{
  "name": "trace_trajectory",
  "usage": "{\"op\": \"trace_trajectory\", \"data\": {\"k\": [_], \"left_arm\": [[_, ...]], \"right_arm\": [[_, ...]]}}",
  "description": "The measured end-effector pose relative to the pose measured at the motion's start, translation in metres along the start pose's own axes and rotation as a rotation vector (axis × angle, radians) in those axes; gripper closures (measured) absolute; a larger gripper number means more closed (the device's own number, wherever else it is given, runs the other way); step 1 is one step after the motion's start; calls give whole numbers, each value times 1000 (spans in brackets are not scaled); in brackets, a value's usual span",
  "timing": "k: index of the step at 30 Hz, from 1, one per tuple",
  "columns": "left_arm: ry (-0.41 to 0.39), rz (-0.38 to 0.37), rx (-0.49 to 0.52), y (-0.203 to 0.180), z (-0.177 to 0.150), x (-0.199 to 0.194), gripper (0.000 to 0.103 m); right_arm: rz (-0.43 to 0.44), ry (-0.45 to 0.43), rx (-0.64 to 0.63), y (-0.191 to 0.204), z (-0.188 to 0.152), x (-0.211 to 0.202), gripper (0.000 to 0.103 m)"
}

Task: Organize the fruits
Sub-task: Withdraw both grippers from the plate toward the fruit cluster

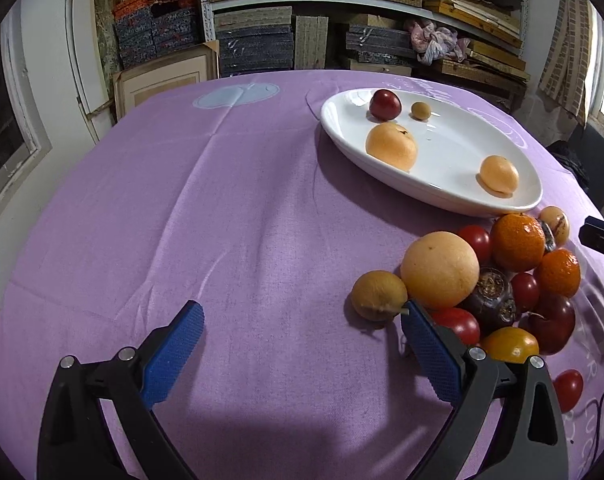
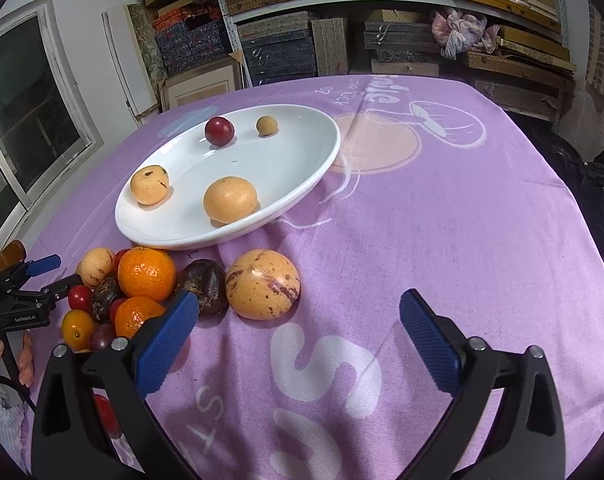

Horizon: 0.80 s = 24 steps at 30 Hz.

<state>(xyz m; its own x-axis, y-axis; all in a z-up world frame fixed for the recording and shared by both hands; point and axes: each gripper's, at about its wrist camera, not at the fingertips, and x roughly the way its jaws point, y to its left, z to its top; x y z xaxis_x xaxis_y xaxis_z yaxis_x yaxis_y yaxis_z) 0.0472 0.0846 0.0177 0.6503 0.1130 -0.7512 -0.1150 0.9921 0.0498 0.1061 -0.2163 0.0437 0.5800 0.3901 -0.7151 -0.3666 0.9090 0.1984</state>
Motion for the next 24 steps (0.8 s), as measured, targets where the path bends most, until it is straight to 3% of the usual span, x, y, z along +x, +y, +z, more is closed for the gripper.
{"op": "trace_trajectory", "data": {"k": [7,12,17,24], "left_arm": [[-17,96,64,2,8,4,3],[-36,59,96,-8,14,7,3],[-71,100,182,-30,26,14,3],[-11,104,131,-19,41,37,3]], "right_arm": [[1,25,-4,-2,1,5,4],[-4,39,1,-4,0,9,4],[0,47,20,-10,0,10,4],[21,51,8,-8,-1,12,4]]}}
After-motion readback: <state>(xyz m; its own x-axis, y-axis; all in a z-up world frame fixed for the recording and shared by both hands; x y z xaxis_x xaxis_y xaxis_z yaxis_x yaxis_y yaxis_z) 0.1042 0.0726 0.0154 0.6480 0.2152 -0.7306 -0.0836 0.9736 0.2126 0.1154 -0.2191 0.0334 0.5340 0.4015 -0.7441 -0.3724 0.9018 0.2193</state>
